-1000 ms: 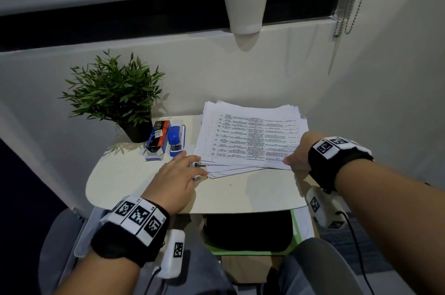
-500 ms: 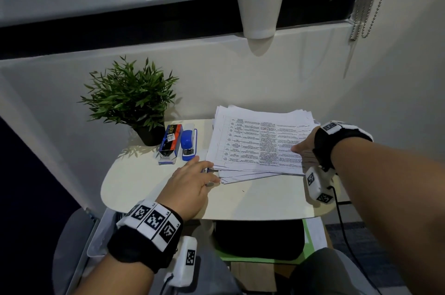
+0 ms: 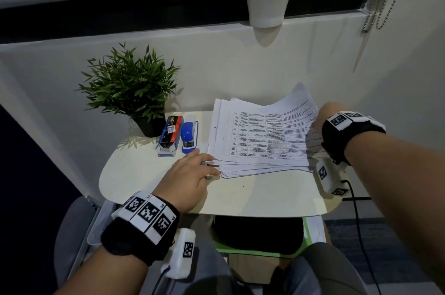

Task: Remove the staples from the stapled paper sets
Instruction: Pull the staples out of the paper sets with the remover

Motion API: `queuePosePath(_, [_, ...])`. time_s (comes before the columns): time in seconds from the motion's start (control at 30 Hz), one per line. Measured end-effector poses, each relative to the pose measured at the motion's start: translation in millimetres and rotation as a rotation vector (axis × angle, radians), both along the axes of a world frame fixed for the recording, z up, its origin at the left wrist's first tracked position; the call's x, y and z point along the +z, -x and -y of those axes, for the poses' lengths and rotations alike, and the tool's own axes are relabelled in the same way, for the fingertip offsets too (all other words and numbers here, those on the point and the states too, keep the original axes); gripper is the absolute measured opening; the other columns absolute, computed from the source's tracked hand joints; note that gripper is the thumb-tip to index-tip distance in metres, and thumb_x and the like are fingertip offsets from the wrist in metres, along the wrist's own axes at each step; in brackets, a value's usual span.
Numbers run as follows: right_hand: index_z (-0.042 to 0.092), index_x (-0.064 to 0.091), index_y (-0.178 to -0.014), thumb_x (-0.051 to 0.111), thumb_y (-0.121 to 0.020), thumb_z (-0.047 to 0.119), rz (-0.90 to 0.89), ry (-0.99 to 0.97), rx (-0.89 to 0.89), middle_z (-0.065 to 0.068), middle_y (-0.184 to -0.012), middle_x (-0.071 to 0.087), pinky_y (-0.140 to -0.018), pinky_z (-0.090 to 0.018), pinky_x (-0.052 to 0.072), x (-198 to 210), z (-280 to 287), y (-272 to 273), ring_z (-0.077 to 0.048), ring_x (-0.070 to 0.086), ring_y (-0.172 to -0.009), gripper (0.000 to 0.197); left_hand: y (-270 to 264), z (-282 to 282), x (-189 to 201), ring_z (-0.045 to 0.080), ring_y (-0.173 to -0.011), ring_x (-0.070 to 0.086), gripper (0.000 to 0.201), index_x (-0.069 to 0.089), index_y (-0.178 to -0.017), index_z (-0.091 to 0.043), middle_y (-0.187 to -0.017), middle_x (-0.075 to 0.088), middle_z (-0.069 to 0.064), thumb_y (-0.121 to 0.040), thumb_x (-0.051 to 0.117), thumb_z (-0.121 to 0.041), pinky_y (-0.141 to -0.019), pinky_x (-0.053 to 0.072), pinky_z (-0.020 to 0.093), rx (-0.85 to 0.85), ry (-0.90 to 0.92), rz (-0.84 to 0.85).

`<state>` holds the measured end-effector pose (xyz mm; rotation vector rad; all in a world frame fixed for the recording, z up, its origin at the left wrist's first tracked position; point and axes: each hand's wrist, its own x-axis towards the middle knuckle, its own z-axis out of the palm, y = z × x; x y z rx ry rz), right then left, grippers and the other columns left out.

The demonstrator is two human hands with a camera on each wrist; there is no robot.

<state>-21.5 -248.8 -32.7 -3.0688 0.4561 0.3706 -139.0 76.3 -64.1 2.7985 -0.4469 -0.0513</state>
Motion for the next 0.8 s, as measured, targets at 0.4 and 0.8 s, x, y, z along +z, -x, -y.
queuePosePath(0.4, [0.017, 0.064, -0.096, 0.049, -0.087, 0.007, 0.759, -0.76, -0.045, -0.013, -0.095, 0.067, -0.083, -0.039, 0.049, 41.4, 1.3, 43.3, -0.032, 0.062, -0.09, 0.02, 0.9, -6.2, 22.8, 0.004, -0.122, 0.037, 0.05, 0.037, -0.137, -0.037, -0.144, 0.036, -0.013, -0.094, 0.045, -0.013, -0.099, 0.032, 0.022, 0.102, 0.325, -0.1])
queuePosePath(0.8, [0.02, 0.065, -0.083, 0.054, -0.091, 0.002, 0.59, -1.475, 0.095, 0.005, -0.078, 0.072, -0.068, -0.03, 0.057, 63.5, -86.8, 93.3, -0.01, 0.069, -0.072, 0.023, 13.6, -51.2, 119.8, 0.02, -0.095, 0.058, 0.031, 0.051, -0.124, 0.0, -0.122, 0.058, 0.021, -0.096, 0.049, -0.013, -0.089, 0.043, 0.034, 0.443, 1.079, 0.113])
